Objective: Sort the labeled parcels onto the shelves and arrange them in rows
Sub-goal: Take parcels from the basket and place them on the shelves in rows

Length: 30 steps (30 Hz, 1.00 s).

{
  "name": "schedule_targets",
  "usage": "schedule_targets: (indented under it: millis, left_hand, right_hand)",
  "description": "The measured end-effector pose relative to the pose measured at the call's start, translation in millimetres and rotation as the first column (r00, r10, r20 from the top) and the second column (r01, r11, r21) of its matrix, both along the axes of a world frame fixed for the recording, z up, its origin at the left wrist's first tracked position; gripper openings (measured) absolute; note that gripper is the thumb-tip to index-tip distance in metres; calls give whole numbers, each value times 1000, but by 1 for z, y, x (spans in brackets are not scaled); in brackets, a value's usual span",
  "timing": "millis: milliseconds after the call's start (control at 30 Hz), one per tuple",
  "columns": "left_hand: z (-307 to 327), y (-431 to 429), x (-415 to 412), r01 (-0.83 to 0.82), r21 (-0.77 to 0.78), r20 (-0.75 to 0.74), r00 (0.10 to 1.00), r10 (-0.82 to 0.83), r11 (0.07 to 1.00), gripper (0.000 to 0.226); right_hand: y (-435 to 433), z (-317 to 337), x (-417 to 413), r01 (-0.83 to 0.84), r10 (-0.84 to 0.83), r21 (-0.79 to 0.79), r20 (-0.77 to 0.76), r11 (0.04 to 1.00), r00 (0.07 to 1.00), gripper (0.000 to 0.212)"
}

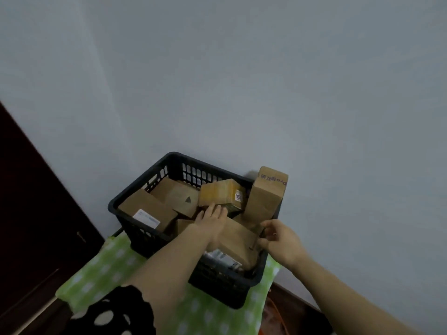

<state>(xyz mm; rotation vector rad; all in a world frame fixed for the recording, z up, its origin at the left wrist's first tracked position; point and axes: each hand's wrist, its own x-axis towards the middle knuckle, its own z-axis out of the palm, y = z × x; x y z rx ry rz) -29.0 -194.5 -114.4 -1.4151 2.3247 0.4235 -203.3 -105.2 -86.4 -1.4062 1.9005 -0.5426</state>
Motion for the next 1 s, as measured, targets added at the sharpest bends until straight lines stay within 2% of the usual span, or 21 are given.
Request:
schedule_targets:
  millis: [133,300,400,500,600,667,767,900,1000]
  left_hand:
    - [-9,-27,-18,45,50,104,993,-50,998,99]
    - [-10,-41,-22,-18,116,99,995,7,993,97]
    - [13,-38,-9,-108,106,27,994,106,988,100]
    - [65,-28,6,-249,106,-78,963,257,963,94]
    - [121,-15,21,-368,83,-177,909,377,926,82]
    - [152,-2,35,-449,129,-254,847,467,884,80]
    - [186,27,58,-543,277,-387,692,609,793,83]
    - [217,65,81,-609,418,-534,436,725,674,101]
    - [224,95,106,-644,465,-622,250,742,607,112]
  right_hand:
    - [-24,-22,-17,-18,16,56,30,998,999,35]
    - [-48,-43,-31,-121,110,94,109,988,988,41]
    - [-59,-37,-38,-248,240,62,111,967,964,72]
    - [-73,-16,-34,-448,447,2,43,894,893,110]
    - [-87,12,-20,-577,578,-60,5,815,816,130]
    - [-90,35,-12,-599,608,-116,70,792,791,125]
    - [-86,67,-4,-603,611,-130,296,787,734,116]
    - [-64,101,14,-517,446,-122,691,848,569,103]
    - [-57,115,31,-415,326,-128,830,901,452,93]
